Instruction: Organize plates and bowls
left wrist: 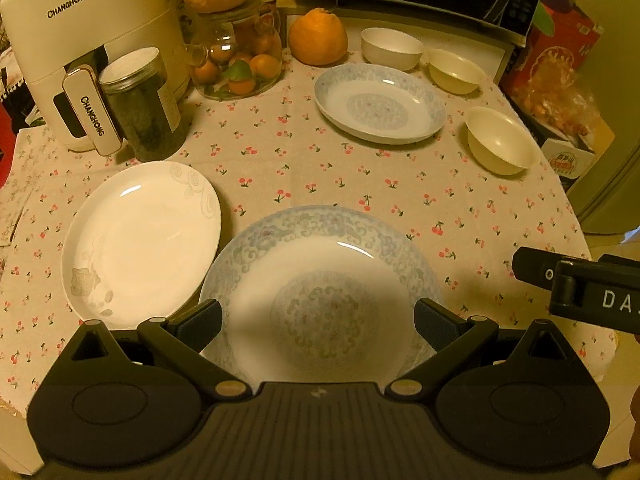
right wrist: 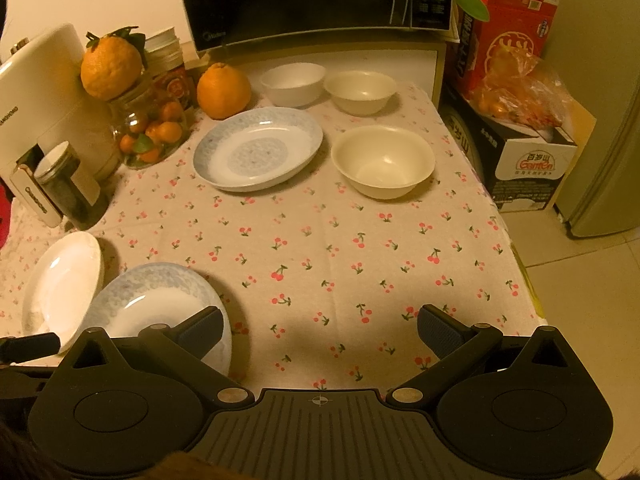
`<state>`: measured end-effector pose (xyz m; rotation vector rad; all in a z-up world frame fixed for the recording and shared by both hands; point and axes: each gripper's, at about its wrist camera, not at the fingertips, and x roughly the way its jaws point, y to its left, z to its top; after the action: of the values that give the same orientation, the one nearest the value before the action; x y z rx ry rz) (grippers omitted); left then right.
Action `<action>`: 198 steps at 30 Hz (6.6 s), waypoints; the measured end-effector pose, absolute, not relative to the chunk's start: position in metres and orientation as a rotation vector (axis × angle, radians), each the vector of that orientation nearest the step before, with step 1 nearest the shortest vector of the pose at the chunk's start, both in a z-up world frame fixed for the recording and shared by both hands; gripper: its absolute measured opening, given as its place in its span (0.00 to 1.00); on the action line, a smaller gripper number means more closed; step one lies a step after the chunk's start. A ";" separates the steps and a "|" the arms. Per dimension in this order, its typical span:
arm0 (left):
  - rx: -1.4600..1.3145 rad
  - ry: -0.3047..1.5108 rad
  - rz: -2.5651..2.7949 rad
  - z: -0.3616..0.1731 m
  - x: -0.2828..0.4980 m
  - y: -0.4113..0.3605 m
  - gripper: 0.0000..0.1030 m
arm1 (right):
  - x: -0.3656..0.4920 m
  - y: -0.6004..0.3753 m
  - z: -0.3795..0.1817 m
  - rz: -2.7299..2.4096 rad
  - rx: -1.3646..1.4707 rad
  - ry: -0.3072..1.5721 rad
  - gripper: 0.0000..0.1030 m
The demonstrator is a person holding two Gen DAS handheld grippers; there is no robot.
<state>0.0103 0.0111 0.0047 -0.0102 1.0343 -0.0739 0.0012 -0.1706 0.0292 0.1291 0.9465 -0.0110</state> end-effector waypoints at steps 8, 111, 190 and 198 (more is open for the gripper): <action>-0.051 1.008 -0.083 0.014 0.021 0.018 1.00 | 0.009 -0.173 0.040 -0.012 0.114 0.917 1.00; -0.371 0.944 -0.086 -0.055 0.179 0.044 0.10 | 0.232 -0.173 -0.023 0.198 0.353 0.937 0.09; -0.045 1.024 -0.222 -0.013 0.086 0.068 0.99 | 0.073 -0.171 0.020 0.200 0.433 1.012 0.85; -0.088 0.994 -0.295 -0.015 0.067 0.073 1.00 | 0.050 -0.162 0.012 0.233 0.309 1.003 0.88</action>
<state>0.0671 0.0727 -0.0151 -0.0883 0.9935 -0.2946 0.0498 -0.1619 0.0120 0.3094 1.0026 0.2328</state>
